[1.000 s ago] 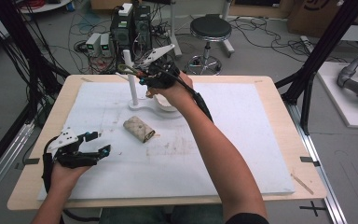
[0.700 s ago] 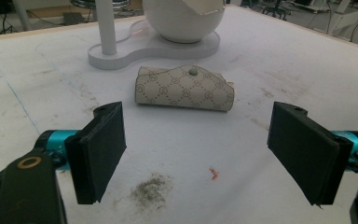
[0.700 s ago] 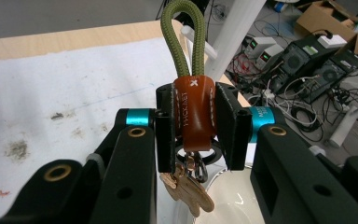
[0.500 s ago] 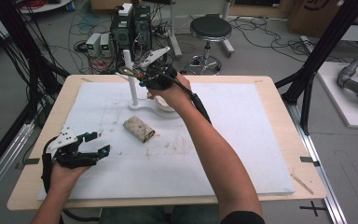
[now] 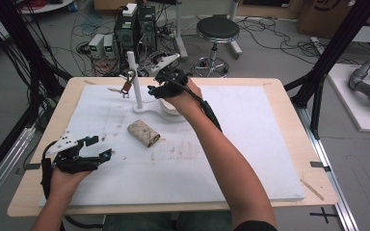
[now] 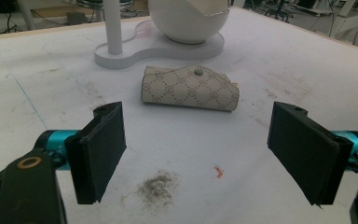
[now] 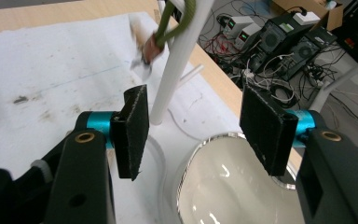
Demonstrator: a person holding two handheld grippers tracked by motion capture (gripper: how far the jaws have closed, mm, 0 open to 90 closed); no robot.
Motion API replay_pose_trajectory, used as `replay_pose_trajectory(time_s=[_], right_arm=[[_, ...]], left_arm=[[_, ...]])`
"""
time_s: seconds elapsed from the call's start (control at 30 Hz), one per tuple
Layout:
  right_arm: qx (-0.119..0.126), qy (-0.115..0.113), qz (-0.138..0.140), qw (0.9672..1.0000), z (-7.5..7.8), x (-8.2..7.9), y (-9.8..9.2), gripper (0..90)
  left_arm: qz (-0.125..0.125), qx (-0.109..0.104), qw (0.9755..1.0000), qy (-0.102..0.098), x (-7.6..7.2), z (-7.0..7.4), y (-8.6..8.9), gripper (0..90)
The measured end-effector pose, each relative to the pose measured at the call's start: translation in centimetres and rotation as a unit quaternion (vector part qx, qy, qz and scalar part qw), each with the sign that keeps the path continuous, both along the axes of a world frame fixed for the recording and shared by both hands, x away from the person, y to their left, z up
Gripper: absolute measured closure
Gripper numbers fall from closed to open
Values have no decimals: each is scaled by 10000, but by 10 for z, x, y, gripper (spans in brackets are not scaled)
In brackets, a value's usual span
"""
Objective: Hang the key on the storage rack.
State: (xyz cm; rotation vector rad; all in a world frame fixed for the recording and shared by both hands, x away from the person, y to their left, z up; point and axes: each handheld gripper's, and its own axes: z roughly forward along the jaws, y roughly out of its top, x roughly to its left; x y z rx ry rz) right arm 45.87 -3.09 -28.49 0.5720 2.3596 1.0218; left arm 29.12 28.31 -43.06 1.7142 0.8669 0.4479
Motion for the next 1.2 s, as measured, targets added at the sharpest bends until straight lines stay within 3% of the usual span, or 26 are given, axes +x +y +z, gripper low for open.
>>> replay_pose_trajectory(time_s=[0.13,0.23,0.3,0.4,0.5,0.77,1.1,1.2], right_arm=[[66,62,-12,10000,-2,-8,-13,412],[150,174,-81,9997,-3,-20,-33,363],[234,42,-57,9997,-3,-27,-44,361],[334,30,-67,9994,-3,-35,-55,352],[422,-60,-107,9990,-5,-47,-79,333],[706,-48,-342,9969,-17,-68,-122,297],[1062,80,-794,9911,-54,-100,-184,263],[1063,134,-932,9899,-66,-107,-198,249]], left_arm=[[-8,12,10000,3,1,0,-2,192],[-52,12,10000,3,3,0,-5,192],[-75,22,10000,19,4,0,-6,192],[-76,7,10000,24,5,0,-6,192],[-42,-31,10000,18,6,0,-4,192],[3,-50,10000,29,8,0,-3,192],[-15,-1,10000,25,10,-1,-6,192],[-20,2,10000,25,10,-1,-6,192]])
